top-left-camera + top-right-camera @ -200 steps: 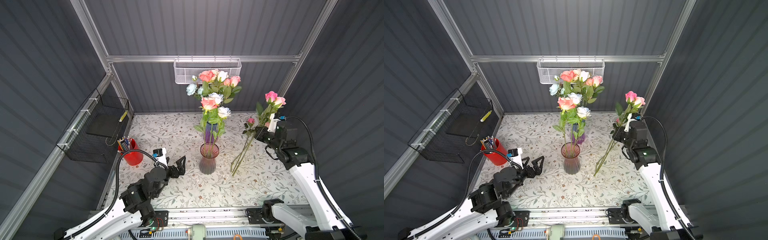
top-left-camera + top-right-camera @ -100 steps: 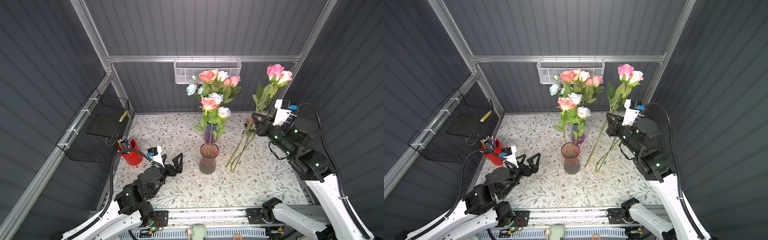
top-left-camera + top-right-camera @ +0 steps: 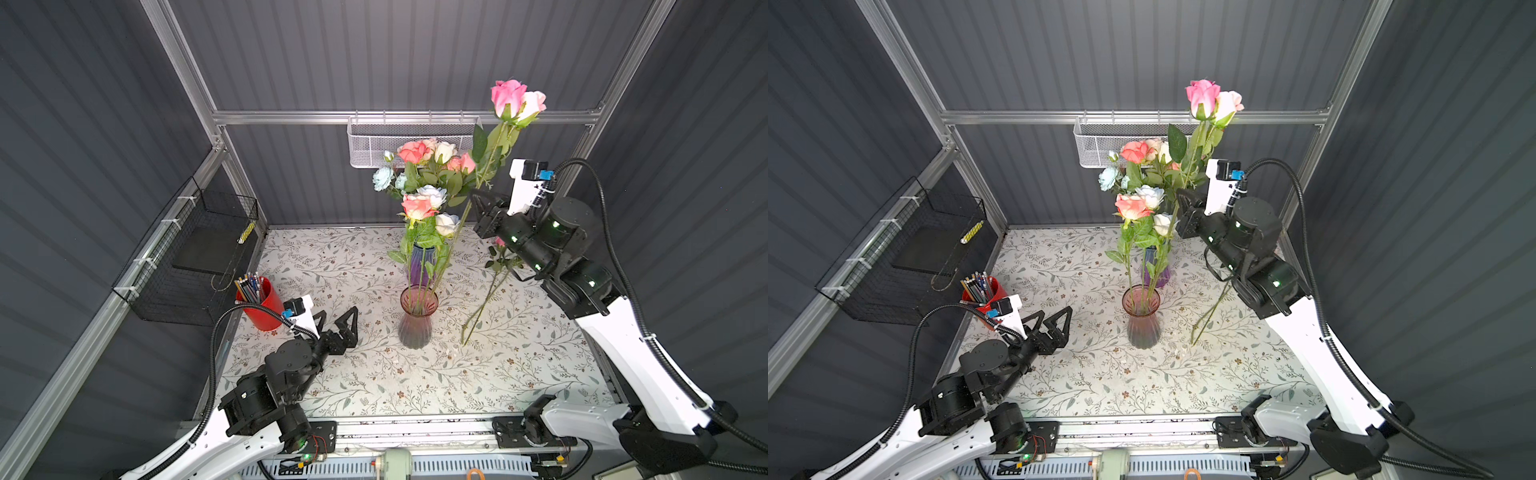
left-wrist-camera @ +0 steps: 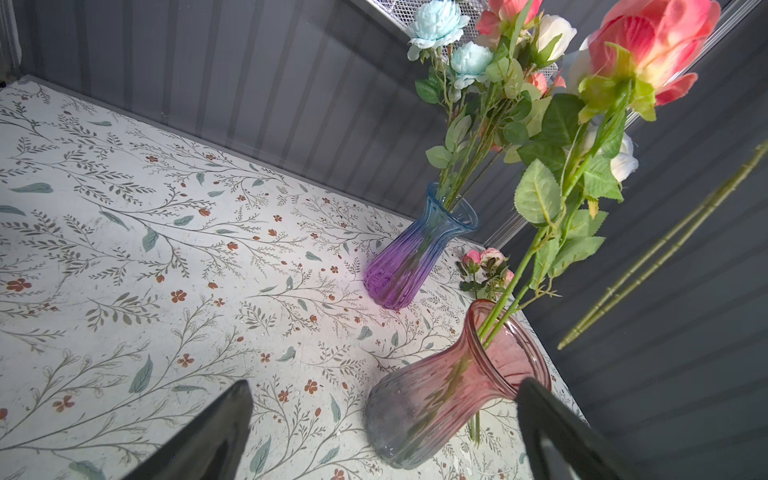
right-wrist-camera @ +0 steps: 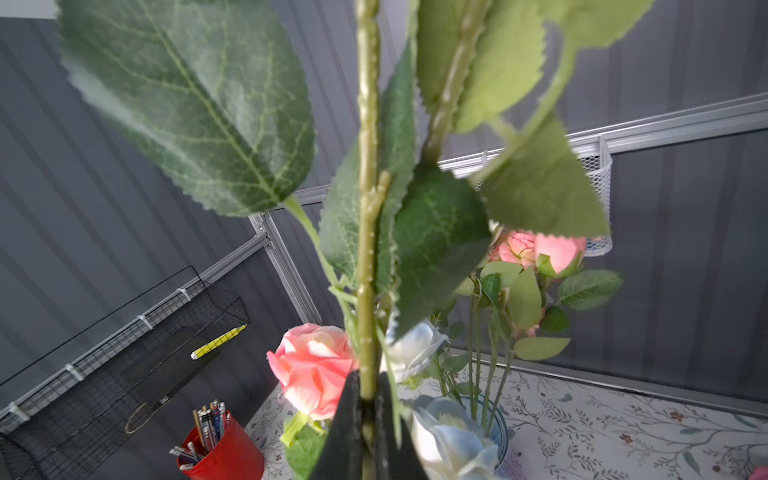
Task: Arrange the flowers into the vase
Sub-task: 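Carry the pink rose bunch over the pink-gray vase and lower its stems in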
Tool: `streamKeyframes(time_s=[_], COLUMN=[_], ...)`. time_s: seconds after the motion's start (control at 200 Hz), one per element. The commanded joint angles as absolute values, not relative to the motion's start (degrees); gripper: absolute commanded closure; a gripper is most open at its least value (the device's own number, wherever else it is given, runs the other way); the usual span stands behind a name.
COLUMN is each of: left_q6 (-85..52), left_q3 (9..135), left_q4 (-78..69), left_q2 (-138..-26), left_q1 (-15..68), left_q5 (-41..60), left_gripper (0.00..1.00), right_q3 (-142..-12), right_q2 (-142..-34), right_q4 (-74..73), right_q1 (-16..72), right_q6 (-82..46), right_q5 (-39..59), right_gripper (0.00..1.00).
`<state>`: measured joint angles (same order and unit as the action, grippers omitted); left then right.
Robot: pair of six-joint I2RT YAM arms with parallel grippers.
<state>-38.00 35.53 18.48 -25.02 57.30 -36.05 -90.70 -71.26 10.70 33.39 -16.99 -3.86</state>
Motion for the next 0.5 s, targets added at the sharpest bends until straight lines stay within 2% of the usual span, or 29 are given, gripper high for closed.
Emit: streamKeyframes(time_s=[0.0, 0.16, 0.29, 0.495], left_q6=[-38.07, -37.73, -37.33, -37.02], left_q3=[37.44, 38.39, 37.71, 36.94], left_q4=[18.69, 19.93, 19.06, 17.51], left_q2=[-25.74, -26.28, -25.77, -27.25], left_q1=[57.24, 57.27, 57.28, 57.22], left_q5=[-36.66, -37.09, -37.73, -37.71], left_gripper=[0.01, 0.01, 0.0, 0.0], right_q3=[-89.81, -84.26, -78.36, -73.92], right_q2=[-73.55, -73.18, -71.66, -69.97], right_q4=[6.81, 4.52, 3.34, 4.74], right_q1=[34.06, 36.07, 38.77, 43.72], right_q6=[-13.51, -13.47, -13.63, -13.1], right_q5=[-4.97, -5.15, -6.3, -9.03], right_gripper=[1.0, 0.99, 0.95, 0.82])
